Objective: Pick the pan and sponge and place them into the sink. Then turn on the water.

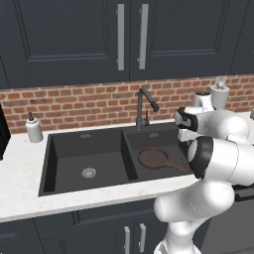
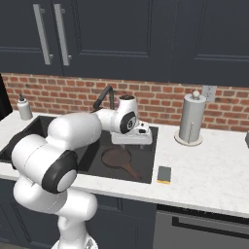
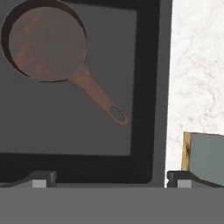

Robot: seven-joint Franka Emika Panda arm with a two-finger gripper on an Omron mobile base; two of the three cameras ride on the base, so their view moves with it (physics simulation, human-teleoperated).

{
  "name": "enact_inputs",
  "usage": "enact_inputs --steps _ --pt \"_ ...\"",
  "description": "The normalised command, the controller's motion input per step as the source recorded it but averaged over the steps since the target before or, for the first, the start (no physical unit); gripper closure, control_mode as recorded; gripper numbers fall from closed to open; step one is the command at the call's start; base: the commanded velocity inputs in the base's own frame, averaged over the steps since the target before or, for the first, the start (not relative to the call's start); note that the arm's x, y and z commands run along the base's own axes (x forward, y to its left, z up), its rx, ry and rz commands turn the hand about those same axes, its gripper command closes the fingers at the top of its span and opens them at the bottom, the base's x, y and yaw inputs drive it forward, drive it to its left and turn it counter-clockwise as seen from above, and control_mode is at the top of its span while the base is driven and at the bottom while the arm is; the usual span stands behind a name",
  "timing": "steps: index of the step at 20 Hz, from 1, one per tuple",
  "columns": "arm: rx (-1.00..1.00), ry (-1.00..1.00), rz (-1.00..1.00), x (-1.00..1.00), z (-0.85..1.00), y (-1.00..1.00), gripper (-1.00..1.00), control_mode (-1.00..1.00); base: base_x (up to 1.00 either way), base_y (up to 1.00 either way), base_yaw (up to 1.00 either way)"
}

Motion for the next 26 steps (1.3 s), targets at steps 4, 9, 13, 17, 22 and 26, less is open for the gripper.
enact_inputs --steps 4,9,13,17,22,26 --pt "0.01 0.0 -0.03 -0.2 0.0 -0.41 -1.0 -1.0 0.0 0.0 0.0" --pt "0.0 0.0 0.0 -0.24 0.0 -0.35 -1.0 -1.0 0.0 0.0 0.0" --pt "0.0 0.0 0.0 -0.16 0.0 -0.37 -1.0 -1.0 0.0 0.0 0.0" --pt "0.0 0.0 0.0 -0.18 0.0 -0.32 -1.0 -1.0 0.0 0.0 0.0" --pt "0.0 0.0 0.0 -0.16 0.0 -0.25 -1.0 -1.0 0.0 0.0 0.0" --pt "0.0 0.0 0.0 -0.08 -0.01 -0.2 -1.0 -1.0 0.0 0.0 0.0"
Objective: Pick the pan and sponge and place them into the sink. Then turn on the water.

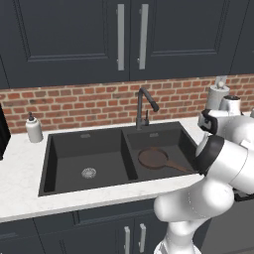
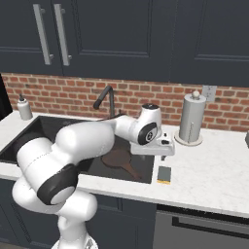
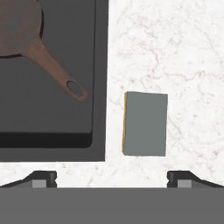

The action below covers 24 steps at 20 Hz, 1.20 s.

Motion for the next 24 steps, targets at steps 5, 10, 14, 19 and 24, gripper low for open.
enact_inputs --steps 5,10,14,19,24 --pt "0.0 0.0 0.0 -0.03 -0.1 -0.03 -1.0 -1.0 0.0 0.0 0.0" --pt "0.0 0.01 0.0 0.0 -0.11 -0.04 -1.0 -1.0 0.0 0.0 0.0" --pt "0.0 0.01 0.0 0.0 -0.04 -0.19 -1.0 -1.0 0.0 0.0 0.0" --pt "0.0 0.03 0.0 0.0 -0.13 -0.14 -1.0 -1.0 0.0 0.0 0.0" --pt "0.0 0.06 0.0 0.0 -0.27 -0.02 -1.0 -1.0 0.0 0.0 0.0"
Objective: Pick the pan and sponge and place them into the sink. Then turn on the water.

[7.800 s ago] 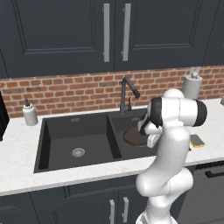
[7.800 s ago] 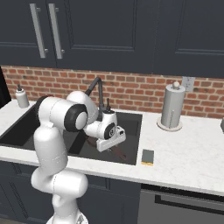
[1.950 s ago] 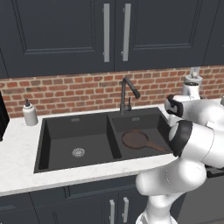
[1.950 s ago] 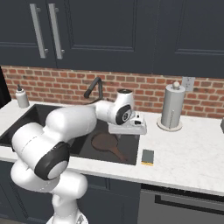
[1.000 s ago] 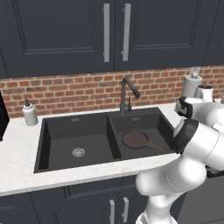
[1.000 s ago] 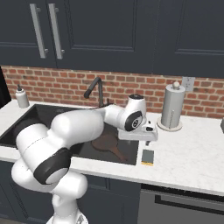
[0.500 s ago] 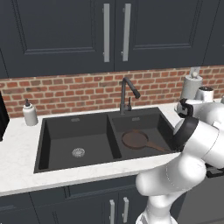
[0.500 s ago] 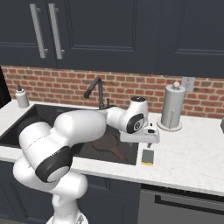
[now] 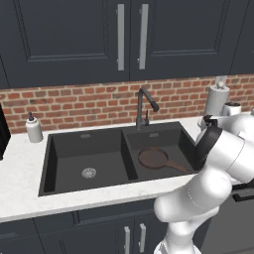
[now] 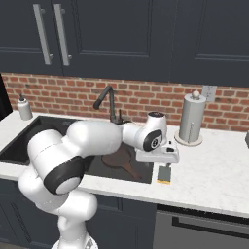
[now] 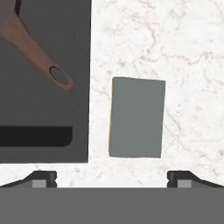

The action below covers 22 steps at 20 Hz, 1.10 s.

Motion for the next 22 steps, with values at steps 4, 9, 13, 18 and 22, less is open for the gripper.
enact_inputs --steps 4,9,13,18,22 --pt "0.0 0.06 0.0 0.0 -0.2 -0.02 -1.0 -1.0 0.0 0.0 0.0" --pt "0.01 0.03 0.0 0.0 -0.08 -0.17 -1.0 -1.0 0.0 0.0 0.0" --pt "0.03 0.02 0.0 0.0 -0.08 -0.21 -1.0 -1.0 0.0 0.0 0.0" --pt "0.01 0.04 0.0 0.0 -0.19 -0.09 -1.0 -1.0 0.0 0.0 0.0" --pt "0.0 0.02 0.0 0.0 -0.26 0.0 -1.0 -1.0 0.0 0.0 0.0"
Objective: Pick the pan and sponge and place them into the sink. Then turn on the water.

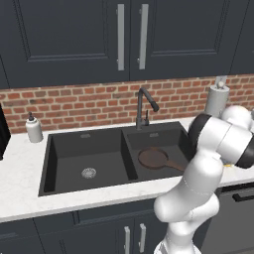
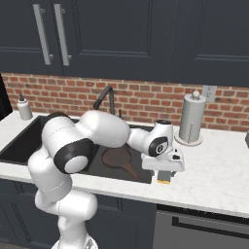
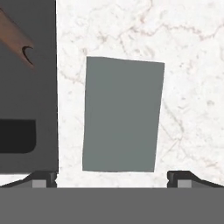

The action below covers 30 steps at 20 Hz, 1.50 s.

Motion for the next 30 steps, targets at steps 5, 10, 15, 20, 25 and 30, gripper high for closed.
enact_inputs --steps 5,10,15,20,25,30 --pt "0.01 0.04 0.0 0.02 -0.15 0.0 -1.0 -1.0 0.0 0.0 0.0" --pt "0.06 0.01 0.0 0.09 -0.03 -0.04 -1.0 -1.0 0.0 0.0 0.0" --pt "0.05 0.0 0.0 0.14 -0.09 0.0 -1.0 -1.0 0.0 0.0 0.0" --pt "0.01 0.0 0.0 0.06 -0.15 0.0 -1.0 -1.0 0.0 0.0 0.0" --pt "0.0 0.0 0.0 0.0 -0.18 0.0 -1.0 -1.0 0.0 0.0 0.0" --pt "0.0 0.0 0.0 0.0 -0.17 0.0 1.0 -1.0 0.0 0.0 0.0"
